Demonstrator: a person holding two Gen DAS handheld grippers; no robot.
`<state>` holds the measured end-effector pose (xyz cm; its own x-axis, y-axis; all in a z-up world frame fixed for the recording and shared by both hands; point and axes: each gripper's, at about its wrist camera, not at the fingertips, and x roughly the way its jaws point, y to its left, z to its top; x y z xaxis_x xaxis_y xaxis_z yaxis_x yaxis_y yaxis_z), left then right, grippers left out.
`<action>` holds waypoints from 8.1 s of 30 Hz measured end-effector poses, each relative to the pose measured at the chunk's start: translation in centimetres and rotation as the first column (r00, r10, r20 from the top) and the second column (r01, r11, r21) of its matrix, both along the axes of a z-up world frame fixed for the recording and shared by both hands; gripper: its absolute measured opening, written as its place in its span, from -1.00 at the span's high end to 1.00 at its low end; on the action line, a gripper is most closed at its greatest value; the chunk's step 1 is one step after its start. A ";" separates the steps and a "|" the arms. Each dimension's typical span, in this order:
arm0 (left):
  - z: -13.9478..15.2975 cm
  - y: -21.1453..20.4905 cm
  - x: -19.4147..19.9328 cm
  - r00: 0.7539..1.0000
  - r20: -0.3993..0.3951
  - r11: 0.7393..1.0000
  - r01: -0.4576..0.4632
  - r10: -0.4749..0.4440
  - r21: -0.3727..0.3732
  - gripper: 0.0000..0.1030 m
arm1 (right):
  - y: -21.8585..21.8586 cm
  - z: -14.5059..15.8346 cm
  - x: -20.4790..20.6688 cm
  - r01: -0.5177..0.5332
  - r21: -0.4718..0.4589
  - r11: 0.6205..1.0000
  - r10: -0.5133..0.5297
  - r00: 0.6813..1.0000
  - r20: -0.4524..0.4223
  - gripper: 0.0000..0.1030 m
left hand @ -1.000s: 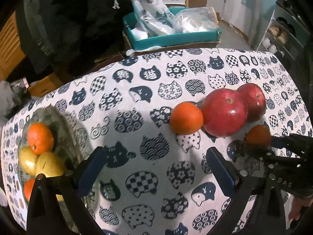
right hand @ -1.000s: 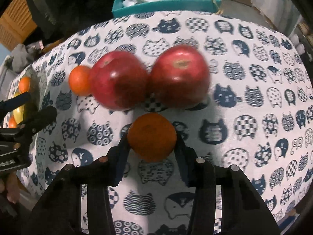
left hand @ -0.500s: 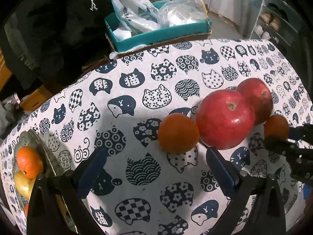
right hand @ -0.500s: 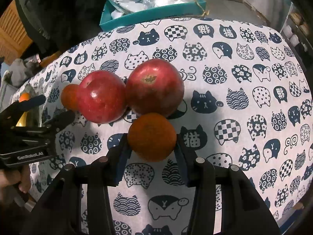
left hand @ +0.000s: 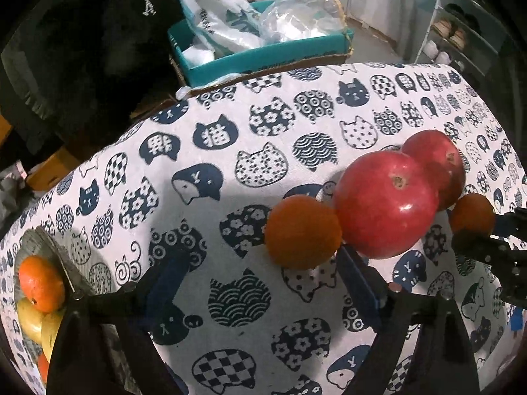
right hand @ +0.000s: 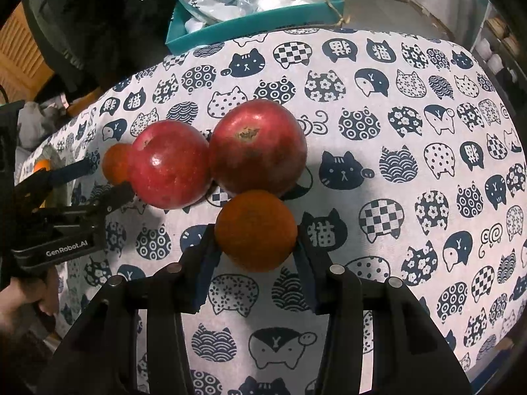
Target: Organize fruits
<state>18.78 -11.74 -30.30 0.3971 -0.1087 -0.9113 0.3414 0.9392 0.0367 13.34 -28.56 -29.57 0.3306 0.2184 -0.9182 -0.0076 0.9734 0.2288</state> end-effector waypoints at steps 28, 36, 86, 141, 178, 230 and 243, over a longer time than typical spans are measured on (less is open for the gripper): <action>4.6 2.9 -2.1 0.995 0.007 0.979 -0.099 0.102 -0.179 0.81 | 0.1 3.8 -1.0 -0.003 -0.042 0.999 0.007 0.995 0.096 0.13; 3.4 3.8 -2.4 0.992 -0.044 0.974 -0.123 0.116 -0.188 0.64 | 0.8 4.7 -1.4 -0.017 -0.038 0.999 0.021 0.994 0.109 0.13; 1.8 -6.3 -8.8 0.993 -0.102 0.979 0.033 -0.055 -0.201 -0.67 | -4.5 2.5 -4.2 0.086 0.016 0.996 -0.086 0.995 0.043 0.13; 4.3 -6.2 -7.0 0.990 -0.034 0.970 -0.138 0.134 -0.200 0.13 | -6.7 5.2 -5.1 0.110 -0.119 0.987 -0.093 0.986 0.142 0.13; 17.1 6.6 -12.4 0.924 0.266 0.954 -0.228 0.276 -0.195 0.13 | 6.5 17.2 -5.2 -0.110 -0.163 0.980 0.167 0.902 0.398 0.13; 3.3 24.9 -12.4 0.838 -0.068 0.831 -0.546 0.542 -0.106 0.10 | 30.7 3.3 0.0 -0.549 -0.047 0.835 0.550 0.834 0.027 0.12; 4.5 25.2 -12.5 0.834 -0.046 0.827 -0.552 0.550 -0.105 -0.39 | 30.0 5.2 0.1 -0.531 -0.022 0.847 0.531 0.845 0.064 -0.17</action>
